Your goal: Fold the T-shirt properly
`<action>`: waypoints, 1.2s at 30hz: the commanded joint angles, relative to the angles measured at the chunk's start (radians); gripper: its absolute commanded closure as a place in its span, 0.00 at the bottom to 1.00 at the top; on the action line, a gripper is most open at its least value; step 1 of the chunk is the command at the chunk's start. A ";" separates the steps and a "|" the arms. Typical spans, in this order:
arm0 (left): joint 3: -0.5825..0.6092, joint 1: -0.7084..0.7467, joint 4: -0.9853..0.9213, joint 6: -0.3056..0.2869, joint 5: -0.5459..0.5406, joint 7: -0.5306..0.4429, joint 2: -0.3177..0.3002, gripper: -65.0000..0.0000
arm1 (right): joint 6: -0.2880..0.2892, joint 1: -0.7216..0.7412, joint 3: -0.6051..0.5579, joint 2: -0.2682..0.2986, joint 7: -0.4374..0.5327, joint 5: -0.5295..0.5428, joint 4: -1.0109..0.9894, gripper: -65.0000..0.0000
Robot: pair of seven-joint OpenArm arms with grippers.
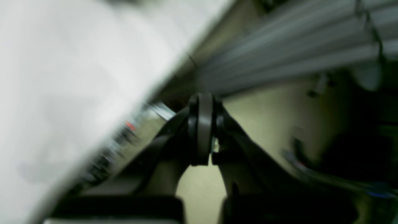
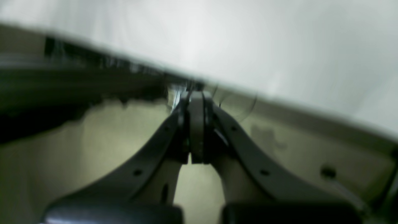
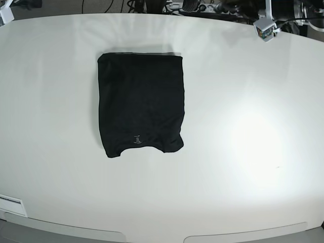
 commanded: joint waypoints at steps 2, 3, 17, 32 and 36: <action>-0.006 0.089 0.014 -0.001 -0.028 -0.006 -0.006 1.00 | 0.003 -0.053 -0.015 -0.003 0.013 0.019 0.011 1.00; -0.006 0.128 0.014 -0.001 -0.028 -0.006 -0.003 1.00 | 0.003 -0.075 -0.034 -0.004 0.013 0.019 0.011 1.00; 0.203 0.338 -0.213 -0.045 0.289 -0.189 0.143 1.00 | 0.017 -0.144 -0.595 0.018 0.228 -0.314 -0.438 1.00; 0.661 -0.259 -1.241 0.025 0.851 -0.785 0.162 1.00 | -0.051 0.273 -1.024 0.018 0.840 -0.980 -1.122 1.00; 0.735 -0.409 -1.506 0.046 1.037 -1.168 0.213 1.00 | -0.169 0.407 -1.131 0.018 1.008 -1.097 -1.295 1.00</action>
